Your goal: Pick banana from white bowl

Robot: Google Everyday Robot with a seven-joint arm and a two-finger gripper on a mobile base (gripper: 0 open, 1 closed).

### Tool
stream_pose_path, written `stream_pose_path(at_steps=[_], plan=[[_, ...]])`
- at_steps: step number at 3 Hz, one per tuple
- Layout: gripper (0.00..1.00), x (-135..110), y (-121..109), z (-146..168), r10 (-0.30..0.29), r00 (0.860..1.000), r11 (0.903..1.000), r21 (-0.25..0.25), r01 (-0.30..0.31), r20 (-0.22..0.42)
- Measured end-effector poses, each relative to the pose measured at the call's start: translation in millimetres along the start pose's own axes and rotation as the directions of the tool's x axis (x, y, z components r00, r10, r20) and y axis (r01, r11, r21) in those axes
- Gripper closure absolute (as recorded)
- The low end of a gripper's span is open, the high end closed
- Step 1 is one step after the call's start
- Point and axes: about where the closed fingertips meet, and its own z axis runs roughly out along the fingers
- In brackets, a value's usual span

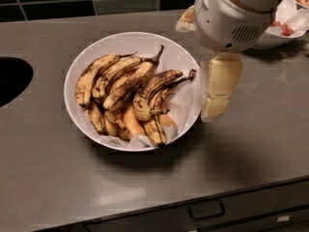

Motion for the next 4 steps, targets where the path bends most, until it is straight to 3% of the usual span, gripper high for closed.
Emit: stream_pose_path(at_steps=[1, 3, 4], plan=[[0.0, -27.3, 1.0, 0.3, -0.073, 0.996, 0.9973, 0.001, 0.073, 0.048], [0.0, -36.1, -3.7, -4.9, -0.095, 0.994, 0.9953, 0.025, 0.094, 0.053], [0.0, -40.0, -18.5, -6.0, -0.131, 0.989, 0.9911, 0.033, 0.129, 0.066]])
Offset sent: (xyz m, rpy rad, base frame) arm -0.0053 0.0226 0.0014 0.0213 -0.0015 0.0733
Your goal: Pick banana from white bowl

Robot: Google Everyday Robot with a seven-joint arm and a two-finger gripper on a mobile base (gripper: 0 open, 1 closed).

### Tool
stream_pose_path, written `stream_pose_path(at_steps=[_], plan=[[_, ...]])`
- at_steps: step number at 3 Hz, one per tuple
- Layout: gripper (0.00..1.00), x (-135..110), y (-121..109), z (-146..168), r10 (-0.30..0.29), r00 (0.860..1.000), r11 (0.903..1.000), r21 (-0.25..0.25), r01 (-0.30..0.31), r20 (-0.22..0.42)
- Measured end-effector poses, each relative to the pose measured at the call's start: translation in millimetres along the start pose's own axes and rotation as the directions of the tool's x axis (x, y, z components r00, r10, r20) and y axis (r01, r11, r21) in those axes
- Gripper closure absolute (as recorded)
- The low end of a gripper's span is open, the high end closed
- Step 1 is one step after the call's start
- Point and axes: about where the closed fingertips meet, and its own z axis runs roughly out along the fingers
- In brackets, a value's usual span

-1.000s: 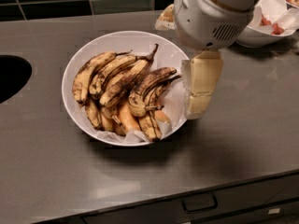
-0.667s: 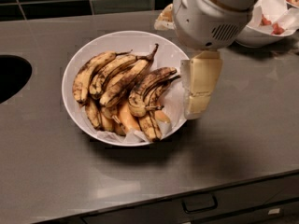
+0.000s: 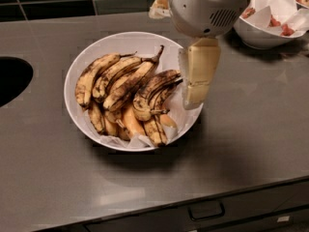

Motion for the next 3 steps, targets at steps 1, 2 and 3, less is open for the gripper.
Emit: stream_pose_path(at_steps=[1, 2, 3], plan=[[0.0, 0.7, -18.2, 12.3, -0.04, 0.999, 0.9985, -0.036, 0.041, 0.026], [0.0, 2.7, -31.7, 31.4, -0.065, 0.997, 0.9947, -0.076, 0.069, 0.052], [0.04, -5.0, -41.0, 54.5, -0.099, 0.992, 0.987, -0.119, 0.108, 0.078]])
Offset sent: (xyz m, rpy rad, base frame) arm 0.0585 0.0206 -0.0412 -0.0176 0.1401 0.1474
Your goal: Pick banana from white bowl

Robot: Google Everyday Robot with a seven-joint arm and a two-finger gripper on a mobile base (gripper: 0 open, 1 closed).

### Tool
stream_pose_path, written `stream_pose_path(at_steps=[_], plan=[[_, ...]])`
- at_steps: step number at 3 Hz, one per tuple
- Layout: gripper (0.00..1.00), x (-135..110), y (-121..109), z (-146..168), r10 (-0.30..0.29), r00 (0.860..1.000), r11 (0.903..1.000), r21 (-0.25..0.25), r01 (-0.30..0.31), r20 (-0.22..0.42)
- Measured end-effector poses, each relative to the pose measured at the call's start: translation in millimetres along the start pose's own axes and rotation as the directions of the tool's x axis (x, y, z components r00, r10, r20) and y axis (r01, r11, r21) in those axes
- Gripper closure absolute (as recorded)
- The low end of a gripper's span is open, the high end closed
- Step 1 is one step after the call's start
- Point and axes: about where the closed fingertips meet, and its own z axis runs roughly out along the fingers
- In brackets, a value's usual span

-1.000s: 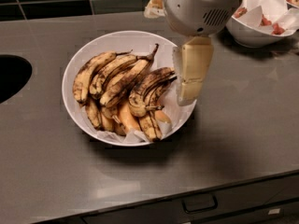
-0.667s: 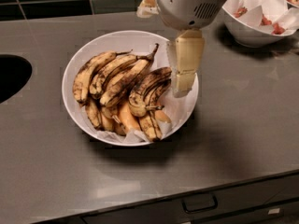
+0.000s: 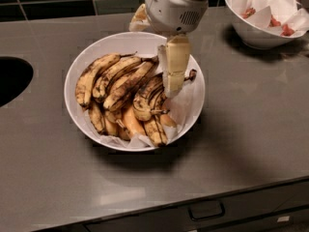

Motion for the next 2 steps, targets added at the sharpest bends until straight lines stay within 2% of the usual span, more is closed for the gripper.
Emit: stream_pose_path(at_steps=[1, 2], plan=[[0.18, -8.4, -11.3, 19.2, -0.034, 0.999, 0.9989, -0.033, 0.034, 0.019], [0.38, -22.8, -16.0, 29.7, -0.066, 0.998, 0.9964, -0.052, 0.067, 0.025]])
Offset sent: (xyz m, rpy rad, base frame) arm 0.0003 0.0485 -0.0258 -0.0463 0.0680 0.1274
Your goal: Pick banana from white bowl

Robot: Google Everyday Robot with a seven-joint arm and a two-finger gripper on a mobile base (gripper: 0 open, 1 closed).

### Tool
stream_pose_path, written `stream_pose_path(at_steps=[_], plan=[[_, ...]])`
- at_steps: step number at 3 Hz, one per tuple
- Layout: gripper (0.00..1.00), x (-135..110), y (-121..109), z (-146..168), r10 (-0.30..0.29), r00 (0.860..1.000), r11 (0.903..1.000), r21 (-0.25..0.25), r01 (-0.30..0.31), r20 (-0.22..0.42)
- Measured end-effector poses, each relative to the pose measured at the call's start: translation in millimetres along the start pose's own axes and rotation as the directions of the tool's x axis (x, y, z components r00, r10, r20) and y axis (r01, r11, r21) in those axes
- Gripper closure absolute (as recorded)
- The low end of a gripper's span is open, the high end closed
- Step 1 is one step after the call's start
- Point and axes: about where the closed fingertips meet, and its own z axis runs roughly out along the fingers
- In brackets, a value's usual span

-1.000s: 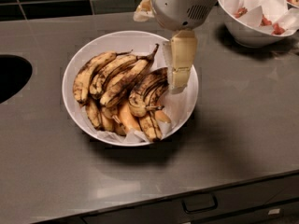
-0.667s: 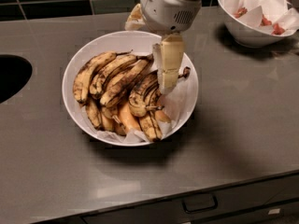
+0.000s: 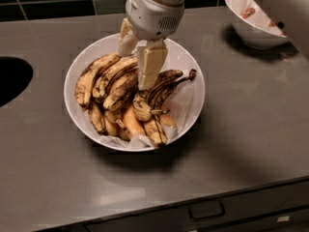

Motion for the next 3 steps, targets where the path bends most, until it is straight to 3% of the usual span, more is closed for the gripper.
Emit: stream_pose_path(at_steps=[1, 2, 3], plan=[[0.61, -13.3, 4.3, 3.6, -0.017, 1.0, 0.9999, -0.001, 0.017, 0.005], [0.72, -20.1, 8.3, 9.3, -0.027, 1.0, 0.9996, -0.008, 0.027, 0.015], [0.57, -21.4, 9.3, 14.9, -0.031, 0.999, 0.9994, -0.017, 0.031, 0.029]])
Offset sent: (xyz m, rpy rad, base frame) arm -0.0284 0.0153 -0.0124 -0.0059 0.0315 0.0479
